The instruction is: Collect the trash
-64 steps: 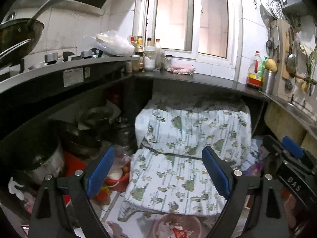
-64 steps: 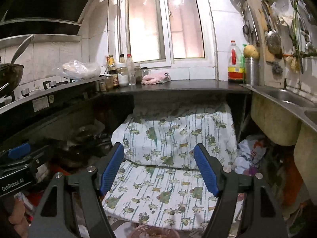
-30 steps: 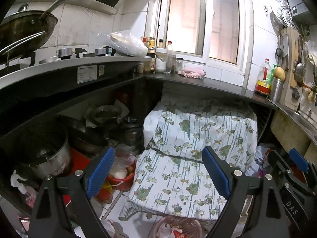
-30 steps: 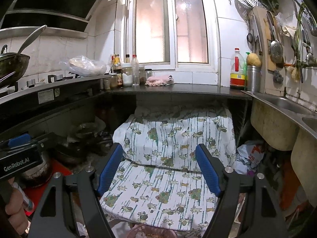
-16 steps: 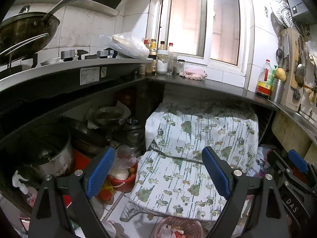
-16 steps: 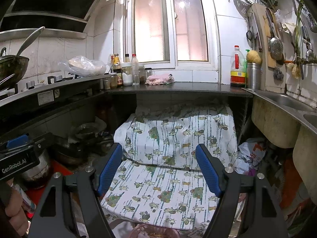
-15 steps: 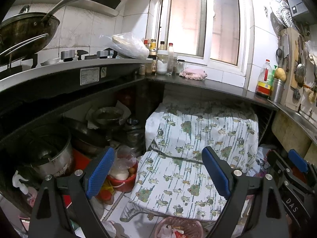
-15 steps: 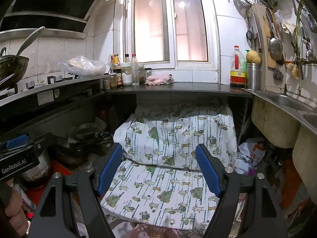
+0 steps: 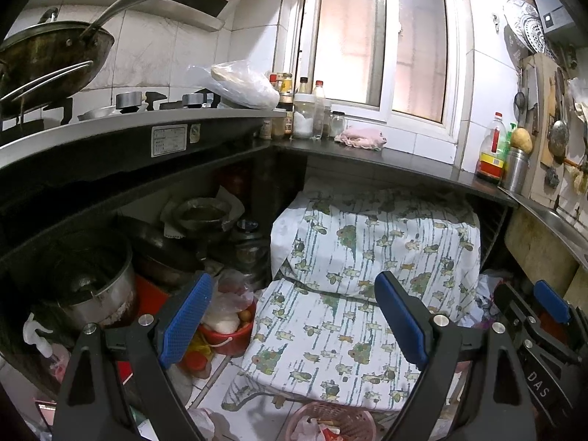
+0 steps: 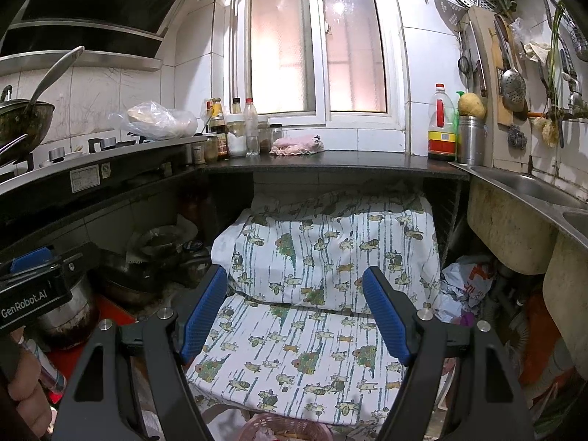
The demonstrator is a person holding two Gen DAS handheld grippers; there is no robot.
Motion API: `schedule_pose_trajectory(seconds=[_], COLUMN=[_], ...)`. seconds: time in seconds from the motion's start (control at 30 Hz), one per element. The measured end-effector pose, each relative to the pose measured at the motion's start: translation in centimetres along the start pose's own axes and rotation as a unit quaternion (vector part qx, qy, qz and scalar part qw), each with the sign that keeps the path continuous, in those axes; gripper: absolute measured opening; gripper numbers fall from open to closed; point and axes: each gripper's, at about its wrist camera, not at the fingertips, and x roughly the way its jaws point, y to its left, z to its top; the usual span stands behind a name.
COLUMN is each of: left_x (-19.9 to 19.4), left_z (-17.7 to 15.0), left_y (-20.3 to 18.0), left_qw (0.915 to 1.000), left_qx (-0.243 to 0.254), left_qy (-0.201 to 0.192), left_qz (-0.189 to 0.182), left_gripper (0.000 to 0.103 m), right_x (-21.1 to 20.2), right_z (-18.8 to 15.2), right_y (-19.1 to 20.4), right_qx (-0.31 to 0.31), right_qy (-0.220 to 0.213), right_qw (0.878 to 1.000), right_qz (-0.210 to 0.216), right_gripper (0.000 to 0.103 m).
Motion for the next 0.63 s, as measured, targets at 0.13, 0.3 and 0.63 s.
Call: schedule_pose_trajectory(seconds=[0.13, 0.3, 0.63], left_x=[0.01, -0.10, -0.14], left_z=[0.02, 0.02, 0.01], left_y=[0.19, 0.28, 0.24], left_qw=[0.9999, 0.9999, 0.9999], left_qx=[0.001, 0.005, 0.006], left_qy=[0.004, 0.001, 0.000], left_qz=[-0.015, -0.013, -0.012], left_gripper=[0.091, 0.091, 0.091], right_x=[0.11, 0.12, 0.12], right_z=[-0.05, -0.03, -0.29], right_y=[0.03, 0.03, -0.11], right_qx=[-0.002, -0.001, 0.000], right_qy=[0.001, 0.001, 0.001], right_qw=[1.000, 1.000, 1.000], right_qz=[0.001, 0.001, 0.000], right_gripper=[0.075, 0.075, 0.075])
